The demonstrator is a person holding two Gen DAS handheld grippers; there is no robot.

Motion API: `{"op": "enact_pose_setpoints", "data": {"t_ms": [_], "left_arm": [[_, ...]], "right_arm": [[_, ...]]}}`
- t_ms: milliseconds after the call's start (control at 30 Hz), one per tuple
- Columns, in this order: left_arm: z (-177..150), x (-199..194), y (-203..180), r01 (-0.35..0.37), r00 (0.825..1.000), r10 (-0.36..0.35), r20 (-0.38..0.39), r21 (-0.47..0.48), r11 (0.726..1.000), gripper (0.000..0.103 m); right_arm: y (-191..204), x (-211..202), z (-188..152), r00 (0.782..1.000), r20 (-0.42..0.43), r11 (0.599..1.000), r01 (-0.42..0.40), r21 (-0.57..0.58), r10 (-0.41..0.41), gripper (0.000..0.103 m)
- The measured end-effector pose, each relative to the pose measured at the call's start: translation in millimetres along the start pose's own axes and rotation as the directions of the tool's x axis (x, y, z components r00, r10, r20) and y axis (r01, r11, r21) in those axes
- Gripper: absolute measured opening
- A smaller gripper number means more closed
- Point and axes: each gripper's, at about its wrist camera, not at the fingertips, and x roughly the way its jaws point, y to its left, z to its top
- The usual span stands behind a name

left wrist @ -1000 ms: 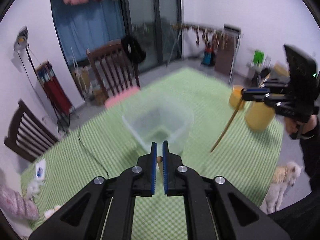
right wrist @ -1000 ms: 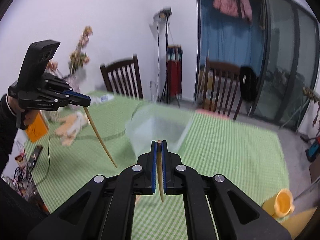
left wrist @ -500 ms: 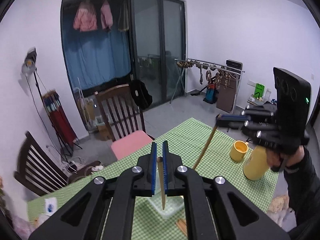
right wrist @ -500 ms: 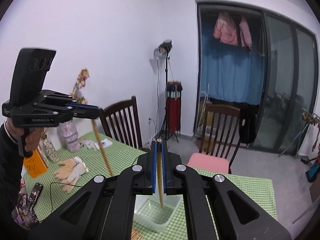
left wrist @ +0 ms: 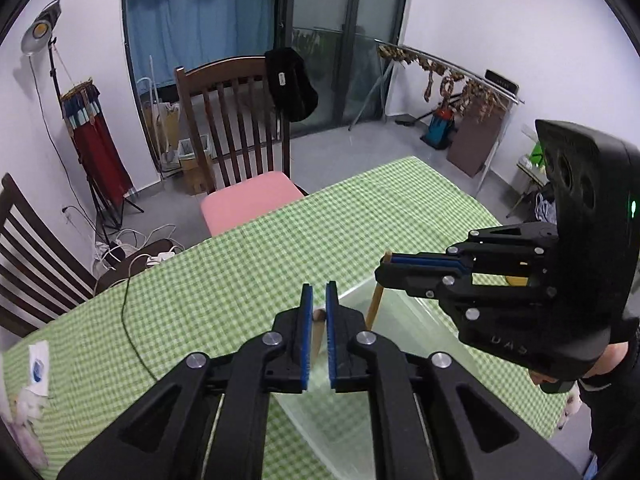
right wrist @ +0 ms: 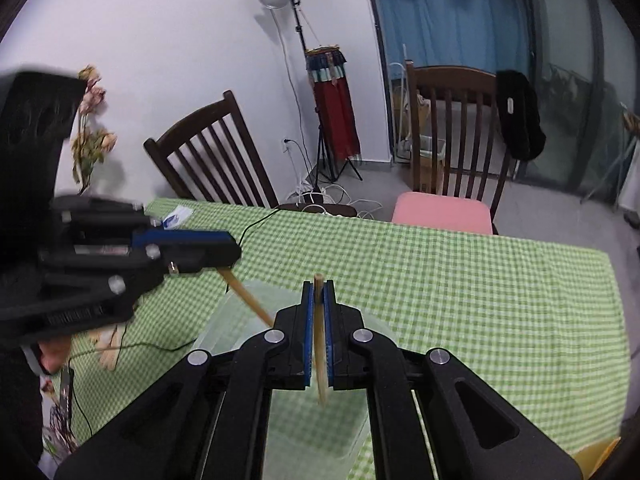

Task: Organize utensils
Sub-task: 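Carry both chopsticks over the clear container and open both grippers to drop them, then move both open grippers back toward the remaining chopsticks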

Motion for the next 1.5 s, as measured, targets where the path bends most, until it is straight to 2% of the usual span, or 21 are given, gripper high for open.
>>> {"op": "enact_pose_setpoints", "data": {"t_ms": [100,133,167,200,233,300,333,367,433,667,767,833,933,967,1067,1133,1267,1367,1433,1500], "left_arm": [[-0.7,13.1,5.1,0.0,1.0,-0.001,-0.028,-0.016,1.0,0.006],[-0.5,13.7,6.7,-0.004,0.999,0.003,-0.034,-0.016,1.0,0.013],[-0.9,10.7,8.6,-0.005,0.999,0.004,-0.035,-0.014,1.0,0.019],[-0.7,7.4,10.3,-0.009,1.0,0.008,-0.028,-0.013,1.0,0.027],[-0.1,3.2,12.2,-0.016,1.0,0.016,-0.02,-0.014,1.0,0.031],[-2.7,-11.3,13.9,-0.012,1.0,0.012,-0.001,-0.02,1.0,0.031],[-5.0,-20.1,14.7,-0.012,1.0,0.012,0.011,-0.022,1.0,0.036],[-8.1,-28.6,15.4,-0.026,0.999,0.027,0.028,-0.022,0.999,0.05],[-19.7,-48.3,14.5,-0.078,0.993,0.079,0.084,-0.021,0.997,0.059],[-75.8,-83.0,-1.7,-0.125,0.986,0.129,0.109,-0.042,0.991,0.06],[-102.4,-101.4,-11.9,-0.14,0.977,0.148,0.156,-0.059,0.988,0.06],[-123.9,-114.6,-17.2,-0.125,0.972,0.142,0.187,-0.097,0.987,0.06],[-154.4,-130.8,-27.4,-0.103,0.97,0.129,0.208,-0.133,0.986,0.06],[-166.5,-135.2,-33.0,-0.106,0.967,0.133,0.215,-0.136,0.985,0.061],[-198.7,-147.9,-48.2,-0.12,0.955,0.153,0.255,-0.142,0.983,0.066],[-220.5,-151.1,-54.9,-0.112,0.944,0.158,0.29,-0.167,0.98,0.07],[-265.1,-155.0,-73.9,-0.145,0.923,0.202,0.326,-0.192,0.971,0.077],[-296.7,-156.3,-86.4,-0.148,0.917,0.2,0.344,-0.173,0.974,0.084],[-322.4,-155.5,-92.5,-0.172,0.904,0.229,0.36,-0.184,0.968,0.086],[-341.3,-151.1,-95.8,-0.175,0.907,0.238,0.348,-0.202,0.964,0.087]], "right_arm": [[-1.8,1.5,3.6,1.0,-0.007,1.0,0.029,-0.003,-0.029,0.008],[-1.9,1.4,5.1,0.999,-0.005,0.999,0.039,-0.003,-0.039,0.013],[-3.0,-2.1,5.2,0.999,0.0,0.999,0.053,-0.002,-0.053,0.03],[-4.9,-6.3,4.1,0.998,0.01,0.998,0.058,-0.001,-0.058,0.04],[-6.1,-11.4,3.6,0.998,0.025,0.998,0.064,-0.002,-0.064,0.05],[-7.9,-27.2,2.7,0.995,0.052,0.997,0.081,-0.005,-0.081,0.05],[-8.2,-34.1,1.7,0.994,0.066,0.996,0.087,-0.011,-0.086,0.05],[-7.8,-43.3,-0.9,0.992,0.086,0.995,0.099,-0.025,-0.097,0.05],[-7.7,-54.9,-7.9,0.989,0.096,0.992,0.119,-0.042,-0.114,0.052],[-9.7,-89.0,-43.3,0.972,0.121,0.976,0.209,-0.062,-0.2,0.055],[-5.8,-109.7,-66.4,0.969,0.15,0.977,0.207,-0.052,-0.197,0.057],[-0.9,-121.2,-79.5,0.963,0.167,0.972,0.227,-0.067,-0.213,0.06],[12.2,-139.9,-105.8,0.938,0.237,0.953,0.285,-0.106,-0.254,0.069],[17.2,-145.6,-115.3,0.92,0.269,0.941,0.322,-0.107,-0.284,0.073],[28.5,-156.1,-139.4,0.892,0.319,0.925,0.367,-0.099,-0.32,0.082],[36.6,-160.1,-154.8,0.884,0.342,0.922,0.373,-0.103,-0.319,0.083],[54.5,-168.0,-195.6,0.87,0.382,0.922,0.373,-0.099,-0.311,0.087],[64.1,-168.7,-228.6,0.859,0.419,0.929,0.36,-0.089,-0.292,0.09],[69.5,-164.6,-251.6,0.845,0.424,0.921,0.385,-0.063,-0.325,0.091],[75.4,-164.2,-271.3,0.832,0.437,0.919,0.393,-0.029,-0.342,0.095]]}}
